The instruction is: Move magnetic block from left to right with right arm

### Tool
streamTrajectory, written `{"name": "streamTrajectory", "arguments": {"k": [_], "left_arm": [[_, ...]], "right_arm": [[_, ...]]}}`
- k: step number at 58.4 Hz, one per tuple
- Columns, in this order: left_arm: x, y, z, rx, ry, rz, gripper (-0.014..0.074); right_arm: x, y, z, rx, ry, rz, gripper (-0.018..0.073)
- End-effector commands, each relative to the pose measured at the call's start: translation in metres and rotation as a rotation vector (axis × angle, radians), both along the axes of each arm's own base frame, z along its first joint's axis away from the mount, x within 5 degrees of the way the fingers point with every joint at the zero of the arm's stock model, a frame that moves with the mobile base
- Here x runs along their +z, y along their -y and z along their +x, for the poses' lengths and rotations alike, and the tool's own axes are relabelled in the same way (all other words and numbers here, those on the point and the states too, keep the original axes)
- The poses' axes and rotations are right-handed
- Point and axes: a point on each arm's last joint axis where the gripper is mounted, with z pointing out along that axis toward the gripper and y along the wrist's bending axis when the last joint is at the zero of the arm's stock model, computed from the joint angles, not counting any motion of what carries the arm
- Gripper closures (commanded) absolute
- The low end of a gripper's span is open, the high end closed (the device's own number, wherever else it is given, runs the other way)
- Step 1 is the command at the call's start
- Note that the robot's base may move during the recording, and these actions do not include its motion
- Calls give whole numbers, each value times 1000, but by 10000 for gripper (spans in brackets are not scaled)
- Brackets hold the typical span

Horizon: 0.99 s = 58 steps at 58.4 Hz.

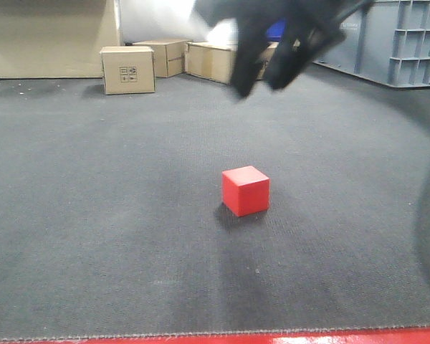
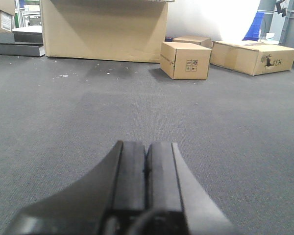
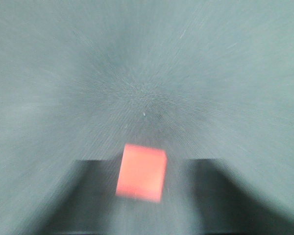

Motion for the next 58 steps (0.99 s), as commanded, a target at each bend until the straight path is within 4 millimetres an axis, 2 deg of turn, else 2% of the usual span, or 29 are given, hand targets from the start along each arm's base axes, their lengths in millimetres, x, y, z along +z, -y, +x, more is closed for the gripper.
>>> {"name": "streamTrajectory", "arguments": {"k": [1, 2, 14, 33, 42, 58], "left_arm": [[5, -1, -1, 2, 89, -13, 722], [5, -1, -1, 2, 89, -13, 722], [5, -1, -1, 2, 89, -13, 722], [5, -1, -1, 2, 89, -13, 722], [5, -1, -1, 2, 89, -13, 722], [5, -1, -1, 2, 89, -13, 722]], "right_arm": [[33, 18, -21, 1, 148, 108, 494], [34, 22, -27, 2, 162, 119, 515], [31, 61, -79, 17, 291, 222, 502], [2, 103, -136, 30, 417, 319, 502], [0, 111, -146, 30, 444, 339, 502], [0, 111, -147, 32, 453, 341, 502]]}}
